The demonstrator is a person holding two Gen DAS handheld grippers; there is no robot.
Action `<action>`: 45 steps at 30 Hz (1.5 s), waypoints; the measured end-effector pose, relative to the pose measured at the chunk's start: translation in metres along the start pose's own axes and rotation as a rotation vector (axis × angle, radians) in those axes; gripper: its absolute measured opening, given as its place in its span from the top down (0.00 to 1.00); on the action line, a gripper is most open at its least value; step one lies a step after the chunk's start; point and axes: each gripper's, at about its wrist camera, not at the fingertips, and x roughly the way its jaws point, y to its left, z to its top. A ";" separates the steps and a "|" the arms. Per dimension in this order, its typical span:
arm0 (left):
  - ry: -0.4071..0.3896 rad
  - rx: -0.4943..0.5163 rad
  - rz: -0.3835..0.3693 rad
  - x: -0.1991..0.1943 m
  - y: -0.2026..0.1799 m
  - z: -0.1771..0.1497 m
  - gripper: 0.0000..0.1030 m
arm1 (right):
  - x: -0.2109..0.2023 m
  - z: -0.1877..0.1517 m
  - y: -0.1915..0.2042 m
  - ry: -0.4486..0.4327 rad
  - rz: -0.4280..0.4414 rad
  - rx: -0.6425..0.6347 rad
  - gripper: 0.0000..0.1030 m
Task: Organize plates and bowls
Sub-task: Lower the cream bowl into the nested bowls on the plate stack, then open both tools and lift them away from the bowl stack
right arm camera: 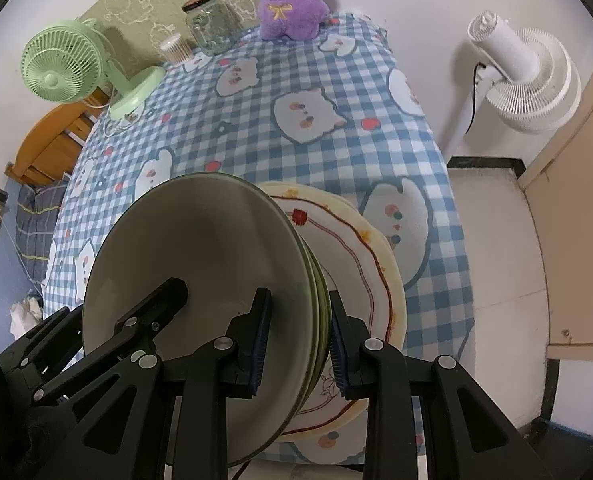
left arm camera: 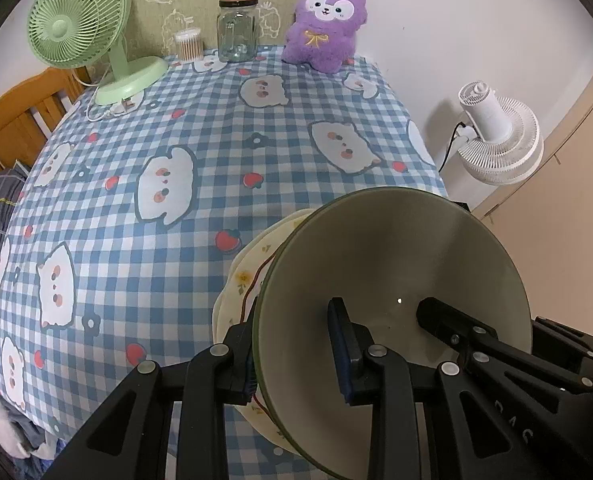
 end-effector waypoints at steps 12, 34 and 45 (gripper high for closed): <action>-0.016 0.010 0.005 0.007 0.000 0.002 0.74 | 0.009 0.003 -0.004 0.004 0.001 0.001 0.70; -0.056 0.051 0.036 -0.005 -0.002 0.006 0.58 | -0.006 0.005 -0.001 -0.032 -0.078 -0.028 0.69; -0.152 0.050 0.064 -0.039 -0.004 0.004 0.37 | -0.039 0.003 0.000 -0.145 -0.083 -0.019 0.68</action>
